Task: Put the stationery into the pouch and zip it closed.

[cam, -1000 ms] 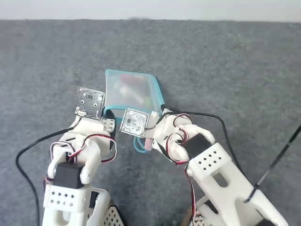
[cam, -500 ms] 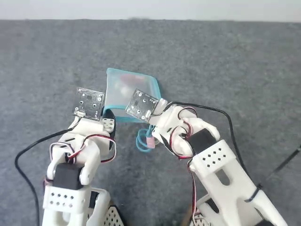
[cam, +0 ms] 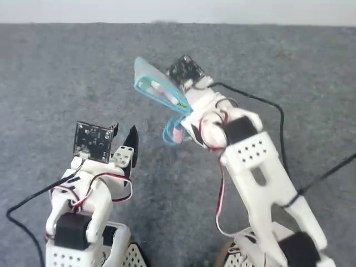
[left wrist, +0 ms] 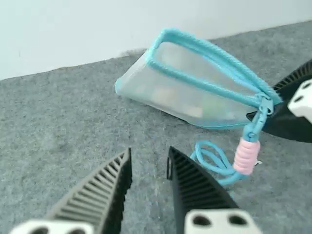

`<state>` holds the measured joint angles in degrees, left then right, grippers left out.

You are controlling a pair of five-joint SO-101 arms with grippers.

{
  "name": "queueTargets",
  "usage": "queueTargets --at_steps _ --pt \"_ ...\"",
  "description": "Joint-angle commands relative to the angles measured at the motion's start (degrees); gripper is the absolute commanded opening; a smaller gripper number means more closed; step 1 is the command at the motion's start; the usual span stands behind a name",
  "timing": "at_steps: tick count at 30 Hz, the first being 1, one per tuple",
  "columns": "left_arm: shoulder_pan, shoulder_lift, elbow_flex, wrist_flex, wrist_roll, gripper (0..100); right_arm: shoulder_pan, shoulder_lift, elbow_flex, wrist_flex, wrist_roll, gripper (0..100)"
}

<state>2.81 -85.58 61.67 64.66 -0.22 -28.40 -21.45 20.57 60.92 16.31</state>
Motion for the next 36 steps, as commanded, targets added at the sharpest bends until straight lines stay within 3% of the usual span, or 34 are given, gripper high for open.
queueTargets --at_steps 1,7,15,30,36 --pt "3.52 0.44 -0.13 0.0 -0.53 15 1.1 2.07 -8.26 4.35 -3.6 0.7" --pt "13.8 5.1 3.03 -3.6 -0.88 15 -3.56 -0.4 -9.58 7.69 -3.78 0.7" --pt "14.95 9.32 3.12 -4.48 -1.93 29 -5.14 -5.67 -9.41 12.09 -3.69 0.7" --pt "14.86 9.49 6.02 -8.53 -1.93 25 -10.33 -12.53 -6.86 17.1 -3.78 0.7" --pt "14.42 9.05 5.93 -8.53 -2.37 12 -10.07 -12.62 0.44 15.52 -0.26 0.7"
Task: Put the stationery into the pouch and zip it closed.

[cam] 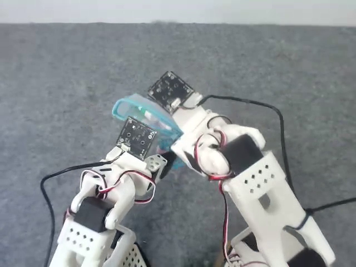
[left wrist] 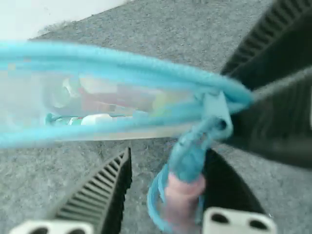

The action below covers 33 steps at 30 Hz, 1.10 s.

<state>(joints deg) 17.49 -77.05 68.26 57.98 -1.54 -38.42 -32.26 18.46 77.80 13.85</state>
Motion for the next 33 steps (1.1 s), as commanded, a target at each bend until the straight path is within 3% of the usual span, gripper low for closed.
queueTargets --at_steps 1,3,13,33 --pt "-0.26 0.53 -0.75 -1.85 -1.67 7 0.13 -1.71 4.57 -2.24 2.55 0.7" --pt "-0.26 0.53 -0.92 -1.85 -3.96 0 1.27 -1.63 8.62 -4.79 2.81 0.7" --pt "-6.68 0.53 -0.75 -2.73 -4.48 1 11.38 -1.27 18.11 -12.26 6.86 0.7" --pt "-12.48 0.7 0.13 -3.25 -4.22 1 30.02 -1.27 20.4 -12.44 12.22 0.7"
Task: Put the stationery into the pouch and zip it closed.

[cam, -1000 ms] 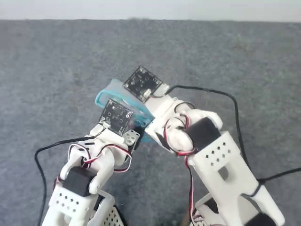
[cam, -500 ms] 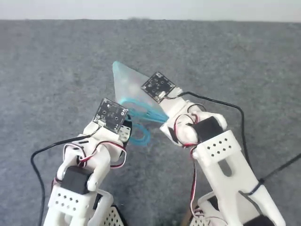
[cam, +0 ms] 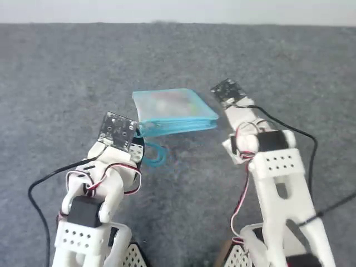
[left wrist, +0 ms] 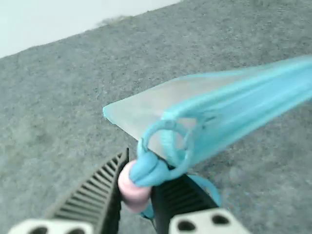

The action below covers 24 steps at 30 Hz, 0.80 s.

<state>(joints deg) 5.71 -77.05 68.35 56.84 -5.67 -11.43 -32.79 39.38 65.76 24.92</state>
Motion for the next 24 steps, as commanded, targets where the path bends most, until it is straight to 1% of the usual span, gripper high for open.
queueTargets --at_steps 1,5,9,13,15,17,19,22,24 --pt "-0.7 0.7 0.48 -2.73 -0.09 1 3.65 -0.75 -0.53 -0.48 1.14 0.7" --pt "-0.7 0.88 2.33 -4.66 -0.09 1 4.09 -0.75 -0.53 -0.4 1.14 0.7" --pt "-0.26 0.88 3.12 -4.84 -0.09 1 3.74 -0.75 -0.53 -0.22 0.79 0.7" --pt "-0.18 0.97 5.14 -7.12 -0.09 1 3.74 -1.01 -0.44 -0.04 0.7 0.7" --pt "-0.18 0.97 5.23 -7.21 -0.09 1 3.3 -1.71 -0.7 -0.04 0.88 0.7" --pt "-0.18 0.97 5.14 -7.21 -0.09 1 1.36 -3.21 -0.44 -0.31 1.14 1.1" --pt "-0.18 0.97 5.14 -7.21 -0.09 1 -1.45 -5.32 0.26 -0.66 2.02 4.3" --pt "-0.26 0.97 5.14 -7.3 -0.09 1 -6.11 -10.59 2.81 -1.54 5.8 15.1" --pt "-0.26 0.97 5.14 -7.3 -0.09 1 -8.4 -14.9 5.19 -1.27 7.12 20.6"
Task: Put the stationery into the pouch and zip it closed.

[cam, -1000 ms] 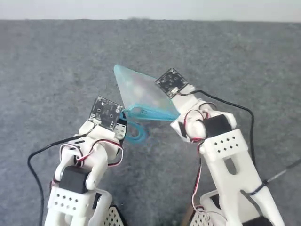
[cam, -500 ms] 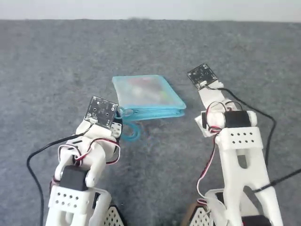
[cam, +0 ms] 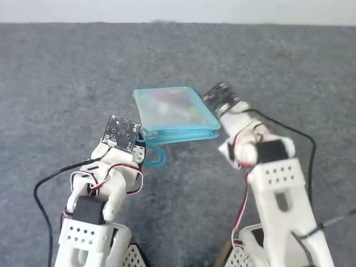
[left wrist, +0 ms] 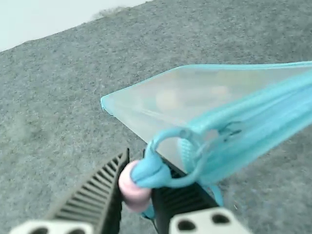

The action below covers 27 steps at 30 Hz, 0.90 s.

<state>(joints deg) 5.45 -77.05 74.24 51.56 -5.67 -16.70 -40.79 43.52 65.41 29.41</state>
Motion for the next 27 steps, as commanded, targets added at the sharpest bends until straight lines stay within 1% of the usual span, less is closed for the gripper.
queueTargets --at_steps 1,4,6,8,11,14,17,23,27 --pt "0.0 0.97 -0.75 -2.11 -0.09 1 -3.74 -9.19 2.46 -0.4 3.08 22.4" --pt "0.0 0.97 -0.75 -2.2 -0.09 1 -5.23 -17.98 7.56 1.89 7.3 24.0" --pt "0.0 0.97 -0.75 -2.29 -0.09 1 -8.31 -24.66 11.25 1.8 9.58 24.0" --pt "0.0 0.97 -0.75 -2.29 -0.26 1 -11.38 -30.29 14.24 0.66 10.81 24.0" --pt "0.0 0.97 -0.75 -2.02 -0.35 1 -12.88 -33.45 15.56 -1.45 11.6 24.0" --pt "0.0 0.97 -0.75 -2.02 -0.35 1 -12.88 -29.76 15.3 -4.44 11.96 24.0" --pt "-0.18 0.97 -0.75 -1.93 -0.35 1 -12.88 -22.46 13.89 -7.87 11.96 24.0" --pt "-0.09 0.97 -0.57 -1.93 -0.35 1 -12.62 -9.1 4.57 -11.91 11.69 24.0" --pt "-0.09 0.97 -0.48 -1.93 -0.35 1 -12.97 -2.77 -0.35 -12.09 11.87 23.8"
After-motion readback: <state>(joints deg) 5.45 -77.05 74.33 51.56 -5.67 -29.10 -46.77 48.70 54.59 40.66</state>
